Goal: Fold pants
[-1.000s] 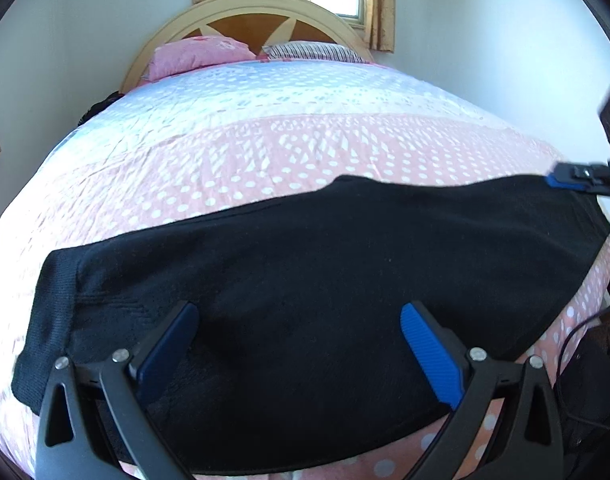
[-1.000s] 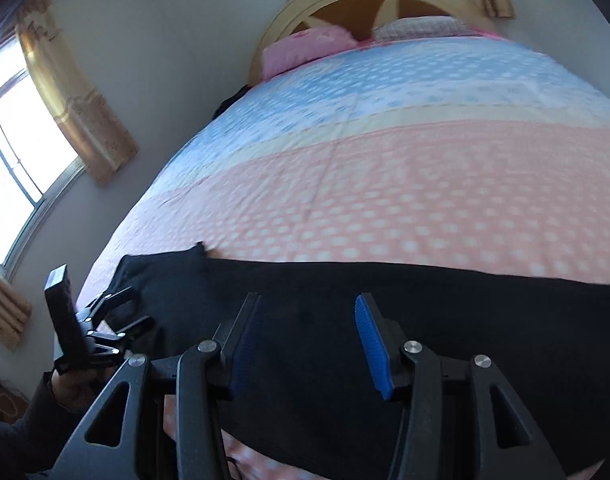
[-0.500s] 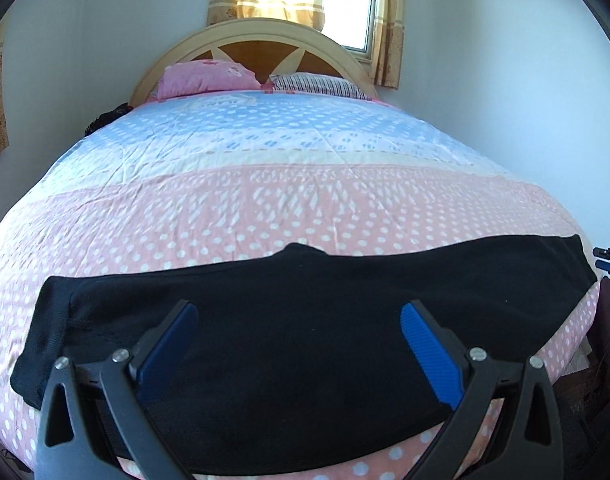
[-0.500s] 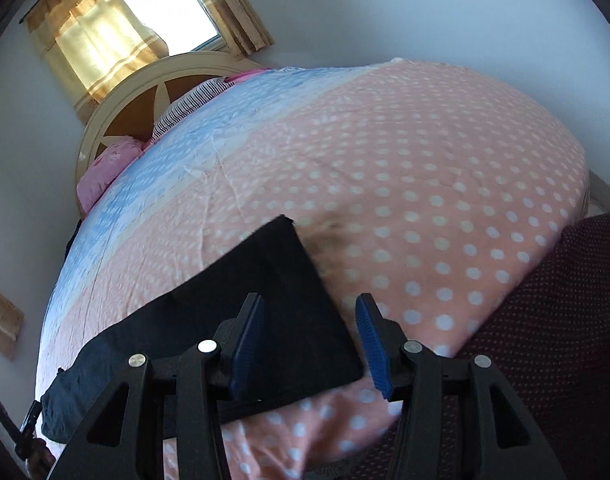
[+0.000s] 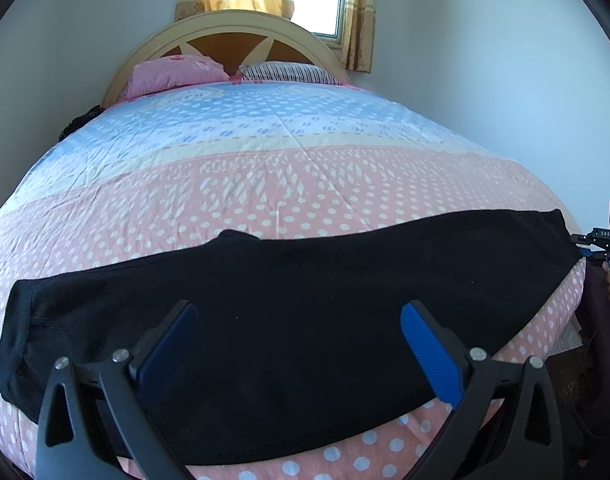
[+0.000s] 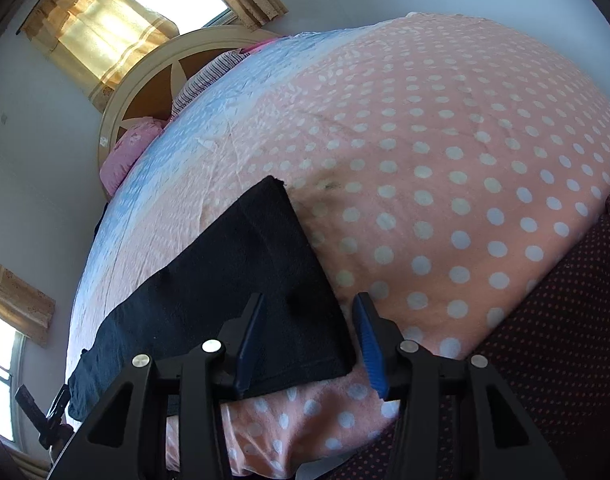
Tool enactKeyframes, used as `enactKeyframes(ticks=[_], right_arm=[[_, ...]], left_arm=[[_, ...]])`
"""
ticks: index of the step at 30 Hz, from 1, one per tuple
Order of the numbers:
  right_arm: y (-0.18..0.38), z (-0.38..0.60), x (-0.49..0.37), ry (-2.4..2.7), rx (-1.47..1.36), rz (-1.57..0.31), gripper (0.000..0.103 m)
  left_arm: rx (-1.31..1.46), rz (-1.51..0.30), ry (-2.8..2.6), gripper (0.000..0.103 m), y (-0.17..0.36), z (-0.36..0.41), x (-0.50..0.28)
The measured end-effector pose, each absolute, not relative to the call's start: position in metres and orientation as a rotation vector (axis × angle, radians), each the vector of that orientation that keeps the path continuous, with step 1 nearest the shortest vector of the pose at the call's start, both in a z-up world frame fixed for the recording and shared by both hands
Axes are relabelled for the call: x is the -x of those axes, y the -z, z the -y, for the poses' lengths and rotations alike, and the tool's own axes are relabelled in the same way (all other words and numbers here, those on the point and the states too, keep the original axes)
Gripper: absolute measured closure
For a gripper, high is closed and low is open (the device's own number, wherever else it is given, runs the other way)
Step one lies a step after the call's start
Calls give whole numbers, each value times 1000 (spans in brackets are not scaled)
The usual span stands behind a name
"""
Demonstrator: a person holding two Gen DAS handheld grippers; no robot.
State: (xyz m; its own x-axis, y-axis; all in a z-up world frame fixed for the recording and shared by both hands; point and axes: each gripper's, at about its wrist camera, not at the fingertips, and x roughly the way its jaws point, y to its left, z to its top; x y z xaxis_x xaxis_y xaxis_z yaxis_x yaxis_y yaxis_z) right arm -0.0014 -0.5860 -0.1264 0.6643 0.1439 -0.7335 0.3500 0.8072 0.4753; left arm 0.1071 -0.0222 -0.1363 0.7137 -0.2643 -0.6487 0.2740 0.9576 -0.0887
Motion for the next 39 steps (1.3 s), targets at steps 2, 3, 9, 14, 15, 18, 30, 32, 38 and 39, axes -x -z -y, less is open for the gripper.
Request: enactKeyframes(ticks=[2,3,9,14,15,18,30,32,38,39], right_arm=[[128,582,-4,109,-643,-857,64],[130,581,-5,115,-633,-857,64],[141,594,-4,91,-713,-823,80],[137,595,0,40,-782,-781,90],[132,593,2,39,-778,-768,90],[104,577,6,32,-728,-722,91],[15,413,-25,-179,-406,-649,91],[14,385,-36,-237,-380,-665,91],[30,290,-71,-400,-272,-743,91],[35,275,-72,-419,-256,-760,91]], left_arm=[[-3,-720,298,0,137,21,-106],[2,-721,298,0,138,20,-106],[24,-743,302,0,141,20,-107],[23,-740,315,0,140,24,-104],[21,-740,315,0,139,24,-104],[20,-737,314,0,137,24,-105],[34,-744,351,0,132,22,-109],[37,-745,359,0,132,23,-109],[55,-753,374,0,135,22,-110],[56,-752,376,0,135,22,-110]])
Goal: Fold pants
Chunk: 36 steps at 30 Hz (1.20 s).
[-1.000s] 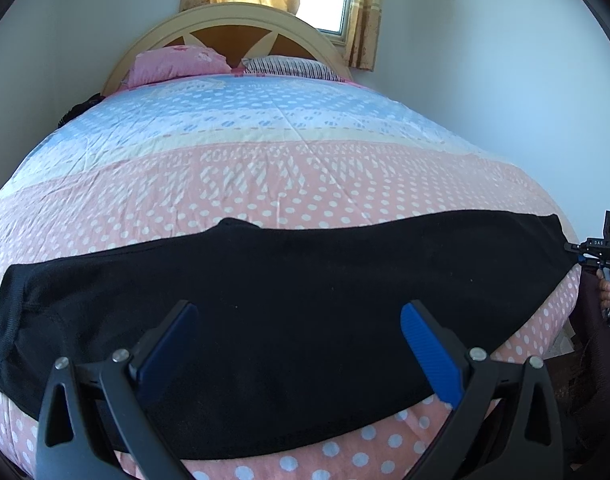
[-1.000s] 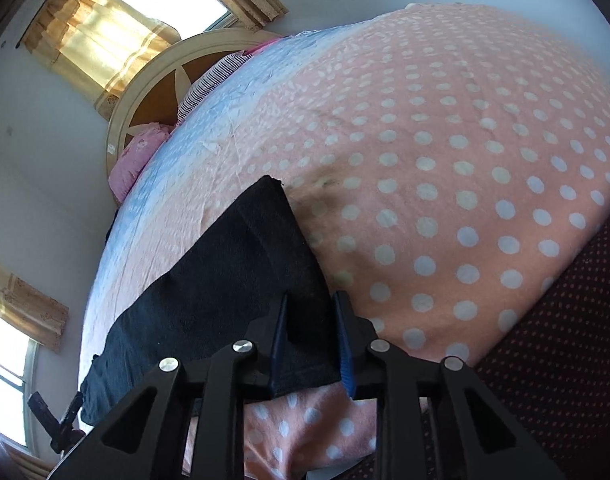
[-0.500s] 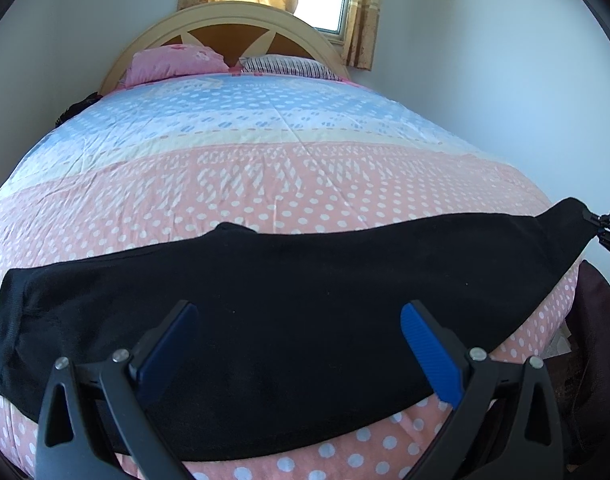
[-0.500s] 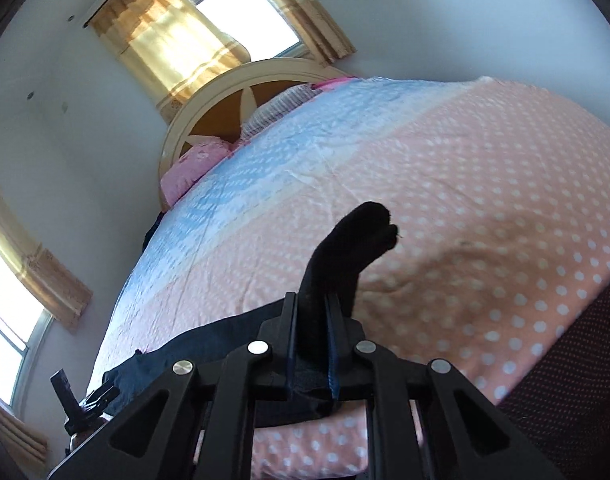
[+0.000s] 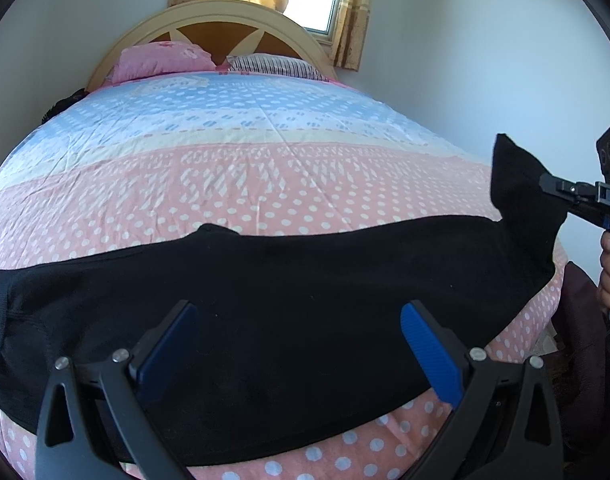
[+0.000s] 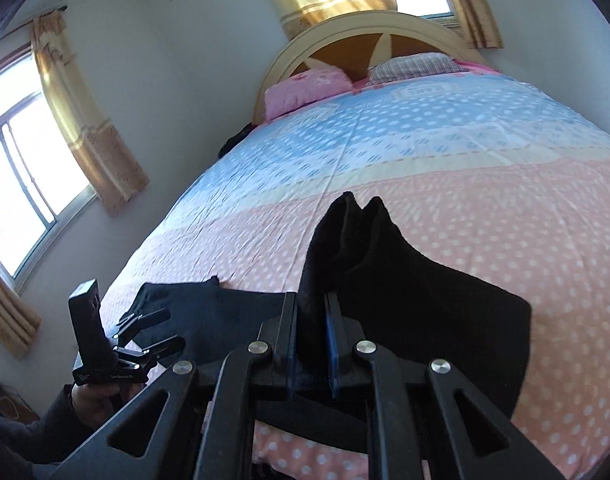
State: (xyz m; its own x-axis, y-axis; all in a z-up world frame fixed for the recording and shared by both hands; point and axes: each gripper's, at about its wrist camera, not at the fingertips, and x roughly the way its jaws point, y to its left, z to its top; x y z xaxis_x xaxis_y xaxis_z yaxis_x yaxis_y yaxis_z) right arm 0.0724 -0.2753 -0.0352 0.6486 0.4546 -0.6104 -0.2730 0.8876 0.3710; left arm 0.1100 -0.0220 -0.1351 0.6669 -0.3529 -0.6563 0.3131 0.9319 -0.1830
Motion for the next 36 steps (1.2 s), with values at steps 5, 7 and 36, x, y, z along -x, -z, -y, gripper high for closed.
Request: enactKeyframes(ticks=[5,7,36], right_arm=[[80,219,-91,-456,-153,-882,91],[103,205,-93,-463,-105,-946,91],[77,371,-48,-302,-476,-649,54]], left_arm=[[62,-755,387,0,136,22,-110],[66,-759,399,0,136,23,-109],[119,-966,685,90,147,156,-163]])
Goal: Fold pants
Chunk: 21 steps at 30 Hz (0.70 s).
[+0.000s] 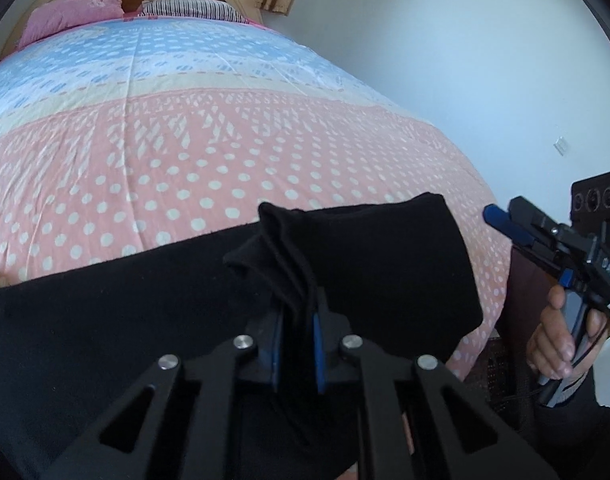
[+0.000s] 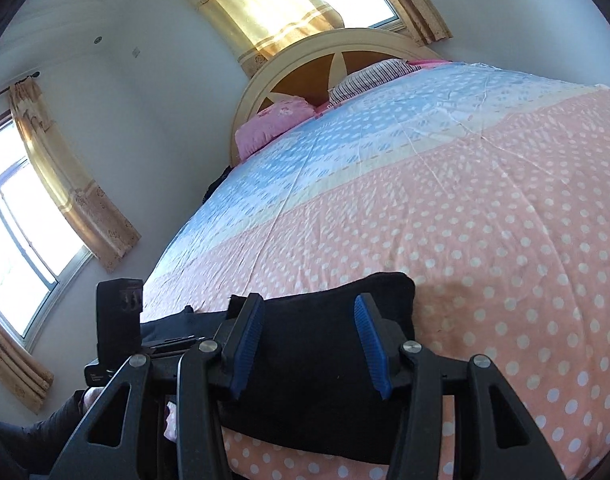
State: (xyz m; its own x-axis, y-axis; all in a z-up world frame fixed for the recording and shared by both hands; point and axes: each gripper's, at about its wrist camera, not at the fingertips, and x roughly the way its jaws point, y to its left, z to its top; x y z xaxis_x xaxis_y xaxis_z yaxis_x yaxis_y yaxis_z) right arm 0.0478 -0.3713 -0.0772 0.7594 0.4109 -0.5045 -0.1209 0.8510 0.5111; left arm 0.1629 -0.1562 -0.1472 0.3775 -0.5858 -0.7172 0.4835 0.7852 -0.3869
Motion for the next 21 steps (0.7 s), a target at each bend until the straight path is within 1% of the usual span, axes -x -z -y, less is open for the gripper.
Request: enactKeyframes(ticks=[6,10,16,21], right_arm=[[83,388,-49,-235,-534,-633,53],[85,387,-45,-235,-535,-631,53],[81,366,-42,-297,-469,-630,53],[77,338,-38,-428,-392,-640,53]], left_arm=[[174,-890,689,91,119,138,-151],[244,-906,635,91,110,106,-149],[329,-946,536,91,124,60,-147],[350,-974,502,91,141,48,-152]])
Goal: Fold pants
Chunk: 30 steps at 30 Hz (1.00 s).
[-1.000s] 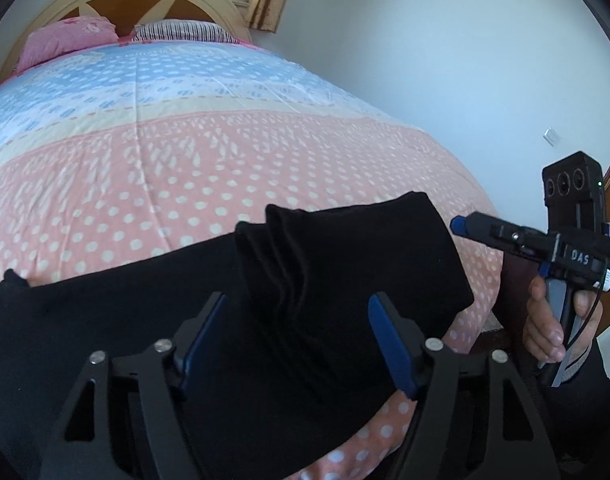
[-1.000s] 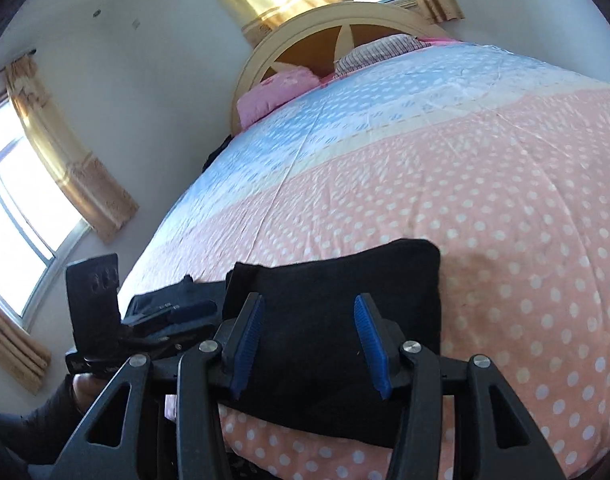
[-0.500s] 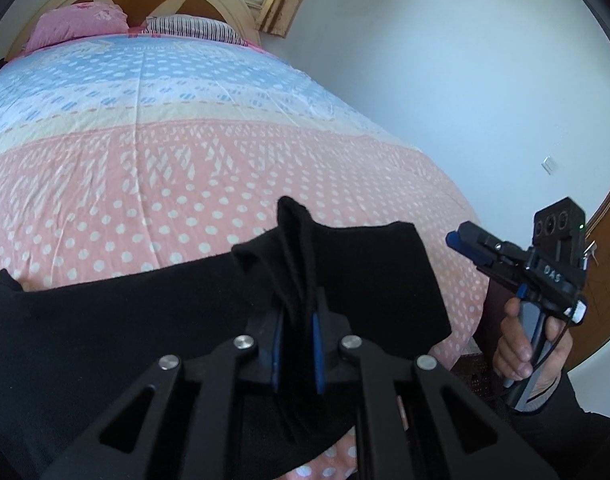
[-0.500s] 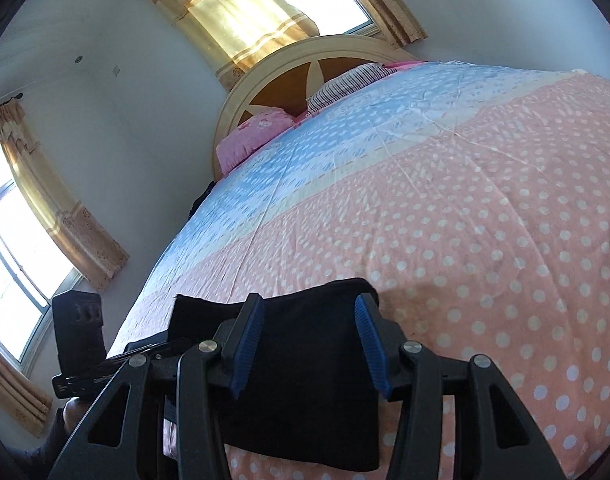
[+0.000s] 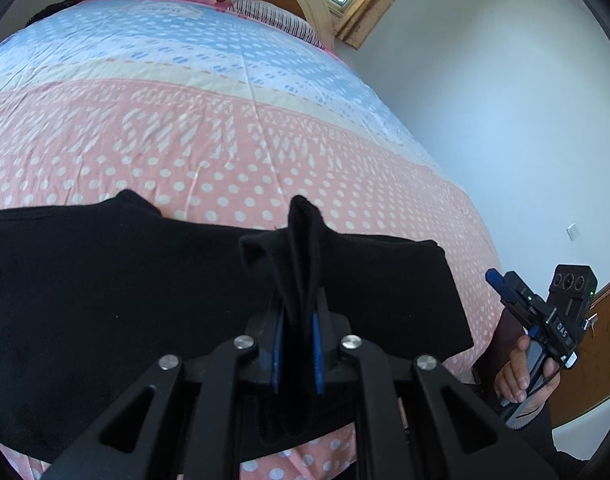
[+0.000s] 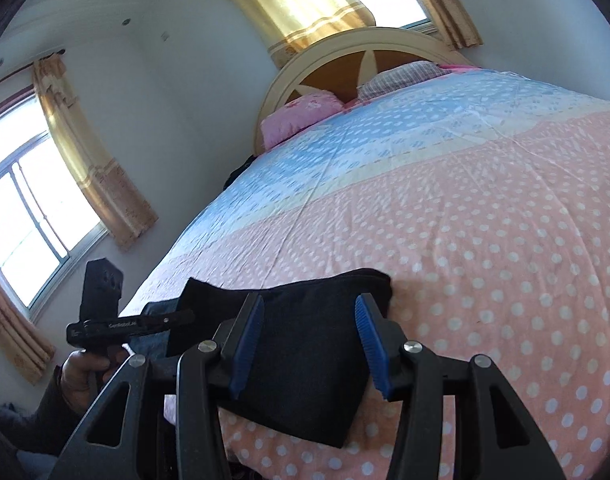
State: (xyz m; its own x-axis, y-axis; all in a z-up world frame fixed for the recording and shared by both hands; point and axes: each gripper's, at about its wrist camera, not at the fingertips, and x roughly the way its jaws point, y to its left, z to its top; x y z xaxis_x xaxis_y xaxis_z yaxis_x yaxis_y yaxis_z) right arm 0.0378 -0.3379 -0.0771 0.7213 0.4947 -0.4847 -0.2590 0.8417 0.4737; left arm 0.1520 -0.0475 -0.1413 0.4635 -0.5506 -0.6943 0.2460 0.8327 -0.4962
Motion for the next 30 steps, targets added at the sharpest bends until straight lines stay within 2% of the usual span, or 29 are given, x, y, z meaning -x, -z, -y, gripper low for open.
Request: enactKeyframes(ticks=[9,13,16,18,20,23,26,30], right_arm=[[116,295,-52,-469,-230,-893,53],[118,296,-52,-475,-224,-910,53],[116,292,-48,-468,-188,-904,53],[108,288,-43,-491,-177,-873,53],[104,281,-39,-546,-164,-865,53],[122,260,-39,-574,-61,-973,53],[115,242,-29,-542,44,-941,53],[91,216,-25,-658,10,-863,53]], left_arm=[[212,-960,454,90,156,57,-151],[183,-958,448,87,161,59,-151],[176,-943,438,80,157,55,-149],[161,-916,402,61,153,46,-146],[148,-895,372,50,152,39,-143],[97,-917,373,50,161,41,-140],[23,-893,371,50,157,46,-131],[45,-844,350,47,140,20,-126]])
